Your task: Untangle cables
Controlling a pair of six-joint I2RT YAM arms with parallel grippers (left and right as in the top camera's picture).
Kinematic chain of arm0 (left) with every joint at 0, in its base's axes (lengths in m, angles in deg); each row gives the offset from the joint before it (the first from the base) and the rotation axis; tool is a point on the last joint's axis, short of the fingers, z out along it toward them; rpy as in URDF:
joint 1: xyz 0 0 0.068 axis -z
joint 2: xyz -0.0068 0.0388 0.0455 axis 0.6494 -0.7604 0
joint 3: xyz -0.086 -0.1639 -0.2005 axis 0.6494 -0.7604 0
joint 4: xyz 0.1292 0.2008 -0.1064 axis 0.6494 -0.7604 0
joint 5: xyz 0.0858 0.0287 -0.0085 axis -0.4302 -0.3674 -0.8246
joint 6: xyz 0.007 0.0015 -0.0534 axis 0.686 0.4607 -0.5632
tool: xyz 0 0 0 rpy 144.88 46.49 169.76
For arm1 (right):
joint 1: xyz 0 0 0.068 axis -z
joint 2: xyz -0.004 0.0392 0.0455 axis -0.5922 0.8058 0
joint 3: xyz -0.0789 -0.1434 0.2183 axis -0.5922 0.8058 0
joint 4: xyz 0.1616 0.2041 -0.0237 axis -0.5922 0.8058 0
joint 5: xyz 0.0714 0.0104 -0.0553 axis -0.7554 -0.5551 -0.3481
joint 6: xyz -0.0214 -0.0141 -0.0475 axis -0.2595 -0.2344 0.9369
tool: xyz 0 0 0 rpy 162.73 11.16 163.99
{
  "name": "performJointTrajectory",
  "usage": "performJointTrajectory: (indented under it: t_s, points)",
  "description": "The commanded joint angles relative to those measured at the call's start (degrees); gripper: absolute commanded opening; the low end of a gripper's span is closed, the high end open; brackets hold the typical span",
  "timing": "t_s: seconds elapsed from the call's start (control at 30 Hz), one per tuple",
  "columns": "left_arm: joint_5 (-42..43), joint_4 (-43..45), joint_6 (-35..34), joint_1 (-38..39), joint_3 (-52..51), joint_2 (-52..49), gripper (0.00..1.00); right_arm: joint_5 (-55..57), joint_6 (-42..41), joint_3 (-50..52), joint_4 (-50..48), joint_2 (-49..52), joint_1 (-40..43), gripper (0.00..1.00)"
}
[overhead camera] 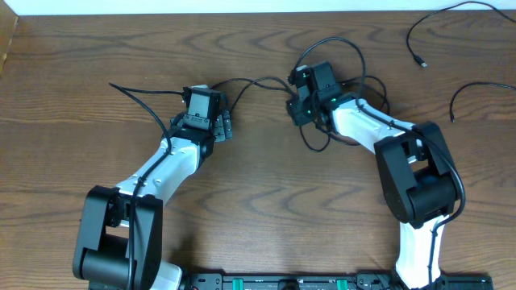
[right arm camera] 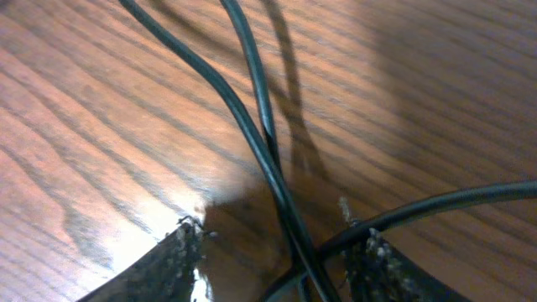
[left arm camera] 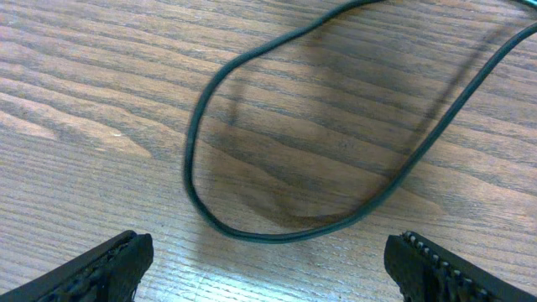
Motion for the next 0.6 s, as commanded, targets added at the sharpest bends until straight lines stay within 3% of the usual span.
performJointTrajectory:
  t_s: [0.0,0.2,0.3,0.37,0.57]
  points:
    - [-0.9,-0.2,-0.3,-0.2,-0.1,0.0,0.93,1.8,0.9,0.3,0.5,1.7,-1.4,0.45]
    - [-0.9,-0.2,-0.3,-0.2,-0.1,0.0,0.93,5.6,0.0,0.3,0.6,1.7,-1.8,0.25]
    - [-0.9,-0.2,-0.3,-0.2,-0.1,0.0,0.93,7.6,-1.5,0.3,0.5,1.7,-1.8,0.06]
    - [-0.9,-0.2,-0.3,-0.2,-0.1,0.0,0.93,10.6,-3.3,0.3,0.4,1.7,-1.8,0.01]
    - [-0.9,-0.2,-0.3,-0.2,-0.1,0.0,0.93,11.6,-4.5,0.2,0.0,0.0,-1.7,0.01]
